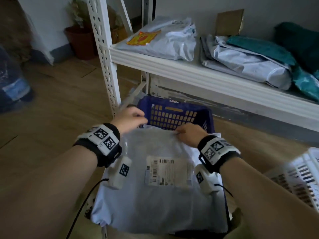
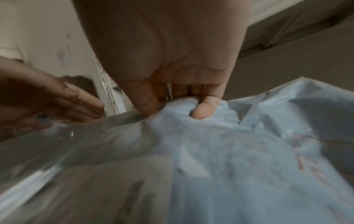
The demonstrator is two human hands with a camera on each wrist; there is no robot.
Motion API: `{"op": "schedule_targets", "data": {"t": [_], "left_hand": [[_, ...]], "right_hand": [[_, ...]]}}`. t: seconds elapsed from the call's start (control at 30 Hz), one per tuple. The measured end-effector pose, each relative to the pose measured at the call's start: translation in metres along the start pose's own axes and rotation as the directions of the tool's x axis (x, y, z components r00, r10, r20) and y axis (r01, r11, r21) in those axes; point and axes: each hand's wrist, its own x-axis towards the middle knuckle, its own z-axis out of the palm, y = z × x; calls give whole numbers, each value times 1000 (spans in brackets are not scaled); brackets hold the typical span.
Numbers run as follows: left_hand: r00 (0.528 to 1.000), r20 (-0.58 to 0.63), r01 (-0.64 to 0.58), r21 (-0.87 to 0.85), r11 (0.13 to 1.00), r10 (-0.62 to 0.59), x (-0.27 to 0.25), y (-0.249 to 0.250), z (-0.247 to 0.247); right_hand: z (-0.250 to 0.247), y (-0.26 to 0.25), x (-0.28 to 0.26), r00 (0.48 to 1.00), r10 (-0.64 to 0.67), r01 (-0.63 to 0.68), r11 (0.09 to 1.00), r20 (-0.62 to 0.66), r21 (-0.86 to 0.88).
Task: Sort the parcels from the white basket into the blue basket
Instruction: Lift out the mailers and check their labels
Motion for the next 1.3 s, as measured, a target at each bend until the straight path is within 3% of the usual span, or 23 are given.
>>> {"op": "schedule_targets", "data": {"t": [0.07, 0.17, 0.4, 0.5, 0.63, 0.7, 0.73, 0.93, 1.1, 1.23, 1.3], "left_hand": [[991, 127, 11, 241, 971, -43, 4, -13, 14], [970, 205, 2, 534, 845, -132, 13, -32, 30], [930, 306, -66, 683, 727, -202, 35, -41, 50], [903, 378, -119, 678, 725, -206, 62, -19, 46], [937, 345, -137, 492, 860, -48, 121, 26, 46], [944, 329, -117, 411, 904, -27, 147, 36, 62], [946, 320, -92, 395, 914, -43, 158, 36, 72], [921, 336, 40, 417, 908, -195, 208, -8, 119], [890, 335, 137, 451, 882, -310, 229, -48, 130], [845, 378, 134, 535, 834, -379, 229, -70, 143], [854, 354, 133, 561, 817, -382, 227, -75, 148]], "right_hand": [[17, 3, 7, 999, 26, -25, 999, 22, -36], [30, 9, 18, 996, 78, -75, 996, 50, -50], [60, 22, 29, 959, 192, -186, 981, 207, -50], [43, 24, 48, 946, 138, -125, 990, 294, -64], [-5, 32, 89, 977, 150, -148, 989, 154, -27], [-17, 43, 113, 979, 179, -175, 983, 93, -53], [-17, 50, 126, 975, 188, -179, 980, 120, -84], [23, 77, 200, 928, 220, -144, 956, 300, -257], [70, 86, 258, 903, 183, -133, 979, 390, -152], [101, 86, 281, 894, 164, -114, 983, 417, -143], [116, 87, 285, 893, 162, -121, 985, 420, -123]]}}
